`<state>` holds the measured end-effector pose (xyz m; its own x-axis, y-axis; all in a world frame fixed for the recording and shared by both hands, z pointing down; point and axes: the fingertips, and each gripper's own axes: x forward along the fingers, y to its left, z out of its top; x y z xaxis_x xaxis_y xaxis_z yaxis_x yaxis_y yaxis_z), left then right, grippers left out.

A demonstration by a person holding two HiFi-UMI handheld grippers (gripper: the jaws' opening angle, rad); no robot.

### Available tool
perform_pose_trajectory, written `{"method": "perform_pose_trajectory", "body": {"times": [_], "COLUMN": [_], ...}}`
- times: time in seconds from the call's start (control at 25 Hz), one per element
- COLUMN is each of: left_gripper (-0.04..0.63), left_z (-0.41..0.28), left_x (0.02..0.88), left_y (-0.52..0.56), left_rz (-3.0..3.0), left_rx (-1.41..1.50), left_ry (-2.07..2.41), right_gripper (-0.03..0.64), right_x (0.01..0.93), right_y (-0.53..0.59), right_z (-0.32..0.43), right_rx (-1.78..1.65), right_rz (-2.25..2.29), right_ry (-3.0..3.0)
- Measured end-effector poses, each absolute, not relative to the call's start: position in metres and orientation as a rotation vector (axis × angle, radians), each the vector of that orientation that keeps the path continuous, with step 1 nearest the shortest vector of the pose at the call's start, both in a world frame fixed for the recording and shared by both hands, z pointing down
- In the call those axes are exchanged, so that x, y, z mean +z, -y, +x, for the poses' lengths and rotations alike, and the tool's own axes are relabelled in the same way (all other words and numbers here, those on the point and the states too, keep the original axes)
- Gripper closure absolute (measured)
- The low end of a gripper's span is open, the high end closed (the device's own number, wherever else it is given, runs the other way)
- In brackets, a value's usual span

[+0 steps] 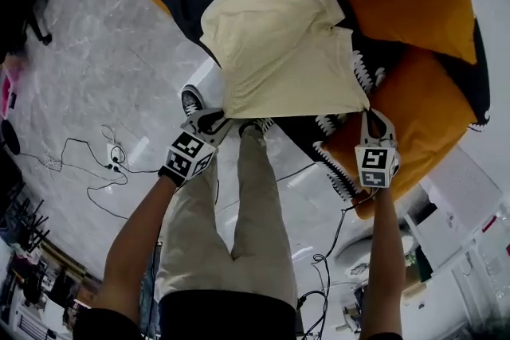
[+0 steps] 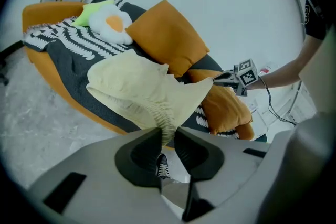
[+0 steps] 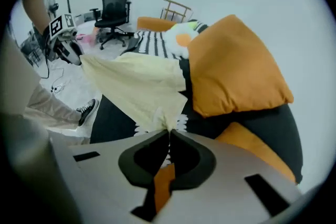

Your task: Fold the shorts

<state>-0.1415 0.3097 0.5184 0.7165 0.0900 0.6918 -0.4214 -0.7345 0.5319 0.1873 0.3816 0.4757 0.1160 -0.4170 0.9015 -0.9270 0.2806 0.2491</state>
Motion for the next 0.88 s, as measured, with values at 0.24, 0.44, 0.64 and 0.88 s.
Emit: {"method": "perform_pose_trajectory", "body": {"times": [0.24,0.44,0.64,0.88], "left_gripper": [0.506,0.505,0.502,0.502], "left_z": [-0.137,-0.127,-0.129,-0.126], "left_x": [0.517,0.513,0.511,0.511], "left_y": [-0.336,-0.359,-0.362,-0.356], "left_rz": [2.159,2.137,2.09,2.01], "left_rx": [0.968,0.971,0.983,0.947], "left_ry": [0.21,0.184,0.264,0.357], "right_gripper": [0.594,0.595,0.594,0.592], "right_x": [0.493,0.487,0.478,0.461], "right_y": [-0.43,-0.448,-0.438,-0.382], "right_z": [0.197,0.212,0.212,0.221], "right_rx": [0.796,0.791,0.837,0.747], "right_rz": [1.121,1.132,1.132,1.068], "right_ry": [1.413,1.366,1.379,1.393]}}
